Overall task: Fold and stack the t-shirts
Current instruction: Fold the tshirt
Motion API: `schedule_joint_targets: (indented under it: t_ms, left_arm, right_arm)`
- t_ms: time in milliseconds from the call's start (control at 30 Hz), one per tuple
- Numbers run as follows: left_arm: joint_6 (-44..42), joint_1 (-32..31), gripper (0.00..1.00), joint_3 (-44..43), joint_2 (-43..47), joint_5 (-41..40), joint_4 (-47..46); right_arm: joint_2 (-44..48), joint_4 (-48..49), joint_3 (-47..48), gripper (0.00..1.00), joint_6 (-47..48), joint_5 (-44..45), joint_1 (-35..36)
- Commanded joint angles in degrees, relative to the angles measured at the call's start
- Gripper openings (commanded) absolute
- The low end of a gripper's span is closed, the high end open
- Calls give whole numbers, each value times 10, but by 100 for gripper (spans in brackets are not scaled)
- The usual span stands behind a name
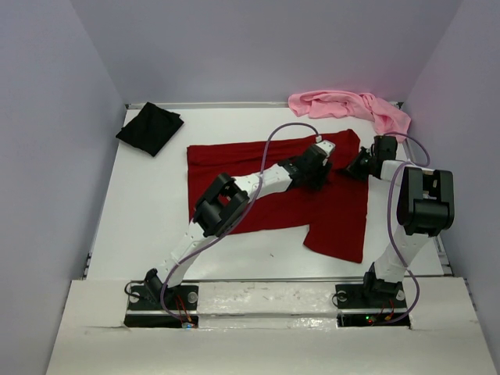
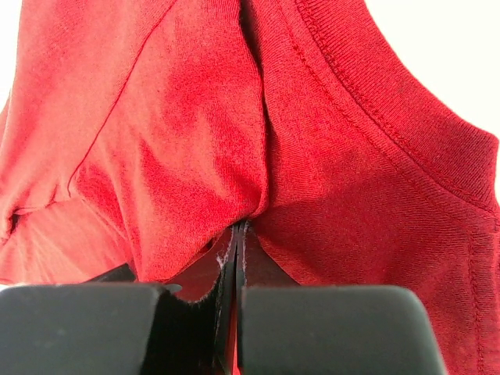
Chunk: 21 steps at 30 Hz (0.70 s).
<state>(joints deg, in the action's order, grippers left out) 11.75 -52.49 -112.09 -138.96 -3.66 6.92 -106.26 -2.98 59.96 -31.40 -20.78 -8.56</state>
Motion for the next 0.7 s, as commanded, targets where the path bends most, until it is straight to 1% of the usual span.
schedule_joint_targets:
  t_ms: [0,33,167,333,433,667]
  left_arm:
    - [-16,-7,63,-5,41,-21,-5]
    - [-17,-8,62,-7,40,-25,-6]
    - [-26,-12,51,-13,33,-40,-6]
    - [-33,-20,42,-16,36,-85,-6]
    - [-35,-21,41,-18,36,-102,-7]
    - [-36,-23,32,-19,36,-123,-9]
  right_arm:
    - [2,15,19,0,1,-2,-3]
    - [2,15,20,0,1,-2,-3]
    - [2,15,20,0,2,-4,-3]
    - [0,15,20,0,2,-6,-3]
    - [-1,15,20,0,3,-8,-3]
    - [0,15,20,0,5,-7,-3]
